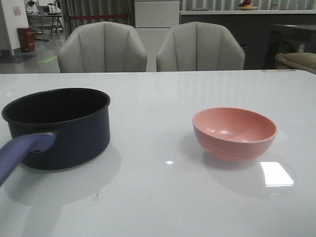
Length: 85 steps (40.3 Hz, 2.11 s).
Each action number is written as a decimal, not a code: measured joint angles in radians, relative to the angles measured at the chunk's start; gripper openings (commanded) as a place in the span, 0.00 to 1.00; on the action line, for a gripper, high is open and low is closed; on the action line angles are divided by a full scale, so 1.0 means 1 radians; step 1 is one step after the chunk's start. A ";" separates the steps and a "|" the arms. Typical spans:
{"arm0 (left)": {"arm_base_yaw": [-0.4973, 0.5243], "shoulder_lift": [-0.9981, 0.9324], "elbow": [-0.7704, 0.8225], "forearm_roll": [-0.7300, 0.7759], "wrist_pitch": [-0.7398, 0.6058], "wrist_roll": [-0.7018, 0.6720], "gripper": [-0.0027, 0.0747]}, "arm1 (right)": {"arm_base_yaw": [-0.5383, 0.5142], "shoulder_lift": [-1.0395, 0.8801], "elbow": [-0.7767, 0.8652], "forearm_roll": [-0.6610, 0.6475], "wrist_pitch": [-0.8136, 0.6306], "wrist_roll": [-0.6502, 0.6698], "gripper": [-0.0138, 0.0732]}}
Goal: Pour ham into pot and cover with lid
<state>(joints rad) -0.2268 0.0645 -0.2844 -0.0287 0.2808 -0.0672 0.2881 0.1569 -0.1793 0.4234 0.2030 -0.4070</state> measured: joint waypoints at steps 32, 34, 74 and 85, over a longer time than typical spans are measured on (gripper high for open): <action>0.000 0.241 -0.139 0.121 0.173 -0.146 0.76 | 0.000 0.000 0.002 0.000 0.003 -0.002 0.33; 0.000 0.289 -0.157 0.175 0.195 -0.213 0.78 | 0.000 0.000 0.002 0.000 0.003 -0.002 0.33; 0.297 1.295 -0.633 0.159 0.520 -0.369 0.83 | 0.000 0.000 0.002 0.000 0.003 -0.002 0.33; 0.331 1.454 -0.749 0.133 0.554 -0.336 0.83 | 0.000 0.000 0.002 0.000 0.003 -0.002 0.33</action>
<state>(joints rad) 0.1041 1.5189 -1.0330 0.1047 0.8351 -0.4032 0.2881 0.1569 -0.1777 0.4234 0.2056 -0.4092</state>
